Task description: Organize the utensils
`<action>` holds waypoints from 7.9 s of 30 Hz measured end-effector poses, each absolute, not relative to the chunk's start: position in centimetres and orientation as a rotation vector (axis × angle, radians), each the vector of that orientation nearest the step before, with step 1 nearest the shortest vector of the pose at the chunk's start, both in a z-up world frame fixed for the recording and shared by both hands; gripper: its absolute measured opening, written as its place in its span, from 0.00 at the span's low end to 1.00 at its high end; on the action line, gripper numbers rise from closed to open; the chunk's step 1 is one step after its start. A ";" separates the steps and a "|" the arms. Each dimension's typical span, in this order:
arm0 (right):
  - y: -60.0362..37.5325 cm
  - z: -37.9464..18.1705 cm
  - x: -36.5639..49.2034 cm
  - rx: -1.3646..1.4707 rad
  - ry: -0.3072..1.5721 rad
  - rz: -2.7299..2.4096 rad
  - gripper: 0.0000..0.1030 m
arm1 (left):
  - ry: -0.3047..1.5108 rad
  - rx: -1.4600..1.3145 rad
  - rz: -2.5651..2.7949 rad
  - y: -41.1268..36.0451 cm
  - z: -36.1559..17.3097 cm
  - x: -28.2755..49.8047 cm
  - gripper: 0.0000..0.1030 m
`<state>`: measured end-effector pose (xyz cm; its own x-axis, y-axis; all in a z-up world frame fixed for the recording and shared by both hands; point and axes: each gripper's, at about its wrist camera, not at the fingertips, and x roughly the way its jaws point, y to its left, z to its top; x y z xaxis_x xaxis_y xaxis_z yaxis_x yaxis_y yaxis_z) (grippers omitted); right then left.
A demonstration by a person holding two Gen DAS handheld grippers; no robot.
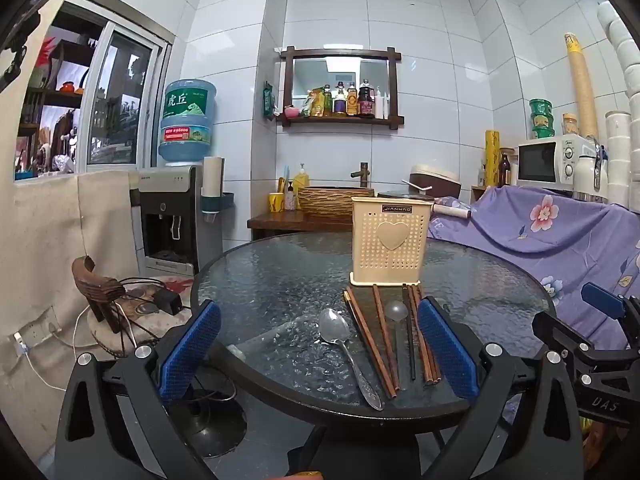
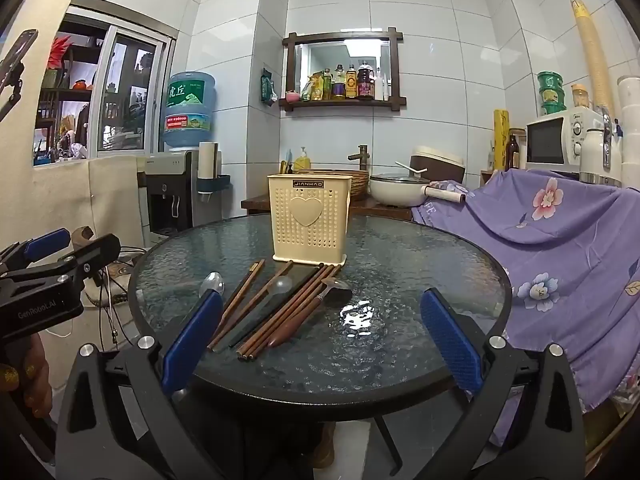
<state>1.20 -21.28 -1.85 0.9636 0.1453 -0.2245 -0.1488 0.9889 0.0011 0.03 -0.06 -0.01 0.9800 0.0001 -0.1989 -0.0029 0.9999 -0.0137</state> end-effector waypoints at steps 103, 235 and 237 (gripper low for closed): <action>-21.3 -2.2 2.0 -0.010 0.257 0.141 0.95 | 0.228 -0.042 -0.004 0.7 -0.3 0.6 0.94; -21.3 3.4 23.0 -0.239 0.494 0.177 0.45 | 0.634 -0.027 -0.157 0.2 4.0 21.8 0.33; -21.2 3.8 22.8 -0.238 0.484 0.183 0.45 | 0.628 -0.032 -0.163 0.3 4.7 21.9 0.33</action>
<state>22.81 -21.24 3.82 0.8698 0.1172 -0.4792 -0.2294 0.9561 -0.1824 21.91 0.32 4.66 0.7968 -0.1615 -0.5822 0.1422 0.9867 -0.0791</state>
